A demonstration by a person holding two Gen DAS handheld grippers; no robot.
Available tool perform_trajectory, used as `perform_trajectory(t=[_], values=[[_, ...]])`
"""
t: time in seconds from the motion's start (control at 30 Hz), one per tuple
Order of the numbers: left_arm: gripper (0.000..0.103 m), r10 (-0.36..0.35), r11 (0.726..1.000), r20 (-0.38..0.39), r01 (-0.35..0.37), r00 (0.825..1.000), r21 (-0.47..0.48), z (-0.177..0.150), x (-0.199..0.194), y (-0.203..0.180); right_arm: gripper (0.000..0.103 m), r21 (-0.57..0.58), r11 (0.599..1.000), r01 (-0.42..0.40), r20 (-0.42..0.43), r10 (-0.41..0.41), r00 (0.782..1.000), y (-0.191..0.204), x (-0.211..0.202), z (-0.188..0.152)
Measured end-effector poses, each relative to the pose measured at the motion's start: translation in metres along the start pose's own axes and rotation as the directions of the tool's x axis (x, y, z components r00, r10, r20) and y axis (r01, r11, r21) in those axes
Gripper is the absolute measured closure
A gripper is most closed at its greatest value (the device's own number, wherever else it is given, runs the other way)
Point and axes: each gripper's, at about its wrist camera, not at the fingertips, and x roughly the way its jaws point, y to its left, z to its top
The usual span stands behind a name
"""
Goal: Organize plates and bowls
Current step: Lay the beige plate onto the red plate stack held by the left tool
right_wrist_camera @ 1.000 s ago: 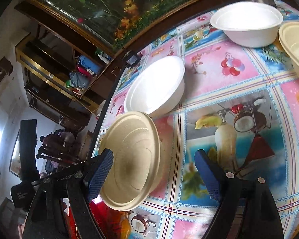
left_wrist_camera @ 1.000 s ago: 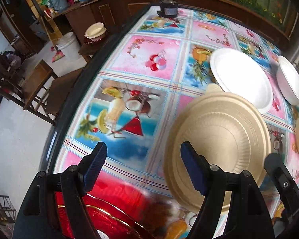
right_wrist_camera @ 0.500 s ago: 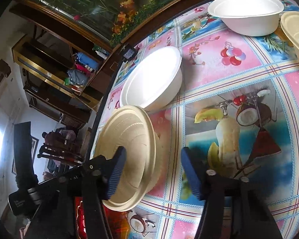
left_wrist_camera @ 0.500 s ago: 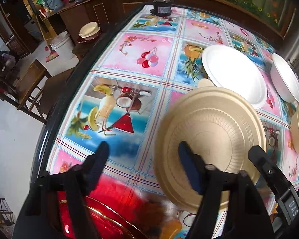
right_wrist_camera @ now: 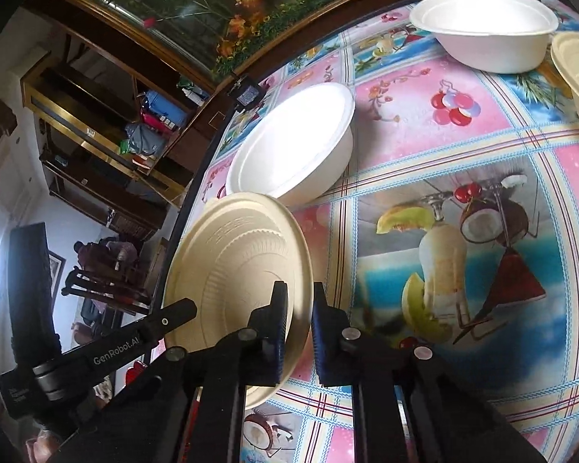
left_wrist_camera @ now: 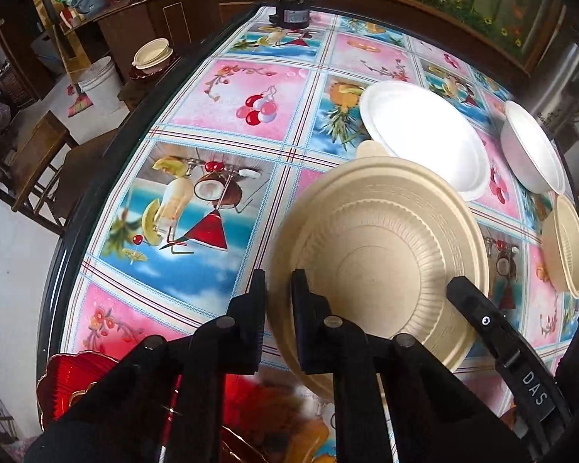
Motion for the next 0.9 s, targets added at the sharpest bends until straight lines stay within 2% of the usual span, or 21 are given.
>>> perform_trajectory(t=[0.33,0.43,0.67,0.9], values=[[0.092,-0.016,1.000,0.035,0.016,0.999,0.007,-0.003,-0.017,0.004,0.093,-0.017,1.000,-0.016,0.040,0.016,0.999,0.004,-0.012,-0.001],[0.092,-0.008,1.000,0.071,0.007,0.997,0.011,-0.007,-0.030,0.007,0.093,-0.028,0.999,-0.031,0.057,0.032,0.998,0.008,-0.018,-0.002],[0.092,0.019,1.000,0.170,-0.018,0.985,-0.004,-0.024,-0.066,0.025,0.093,-0.129,0.987,-0.099,0.112,0.113,0.987,0.033,-0.037,-0.010],[0.091,0.041,0.998,0.219,-0.030,0.975,-0.051,-0.055,-0.093,0.060,0.093,-0.259,0.952,-0.162,0.108,0.195,0.975,0.066,-0.047,-0.031]])
